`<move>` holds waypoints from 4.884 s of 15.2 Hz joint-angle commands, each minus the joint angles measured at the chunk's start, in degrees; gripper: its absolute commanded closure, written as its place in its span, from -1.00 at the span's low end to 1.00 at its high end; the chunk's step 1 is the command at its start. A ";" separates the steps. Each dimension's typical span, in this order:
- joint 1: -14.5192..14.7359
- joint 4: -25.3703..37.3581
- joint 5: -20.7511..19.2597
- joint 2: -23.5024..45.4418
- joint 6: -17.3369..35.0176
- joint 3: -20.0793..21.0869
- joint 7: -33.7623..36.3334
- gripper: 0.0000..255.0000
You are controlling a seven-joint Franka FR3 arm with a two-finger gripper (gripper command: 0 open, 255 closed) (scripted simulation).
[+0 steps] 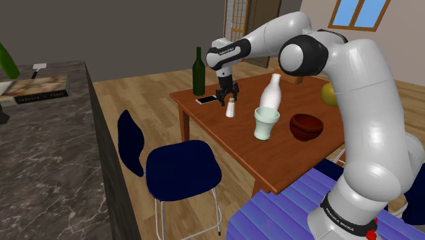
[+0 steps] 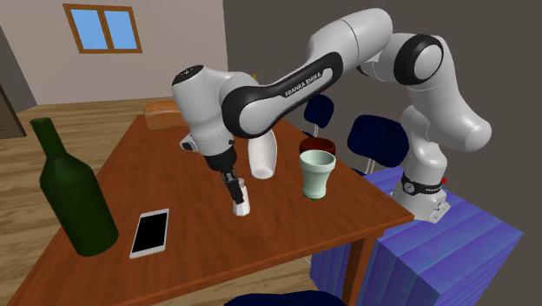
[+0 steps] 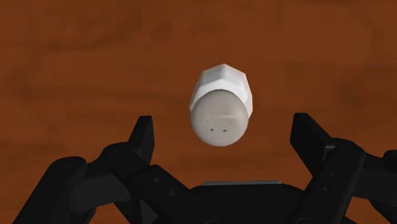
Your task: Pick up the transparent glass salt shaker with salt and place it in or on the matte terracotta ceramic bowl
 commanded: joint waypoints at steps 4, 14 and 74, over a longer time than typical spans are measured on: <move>0.00 -1.58 -0.04 -0.24 1.36 0.00 0.13 -1.00; -0.01 -1.56 -0.04 -0.22 1.35 0.00 0.12 1.00; -7.75 -43.76 -8.55 -51.38 -4.88 -7.37 -14.16 1.00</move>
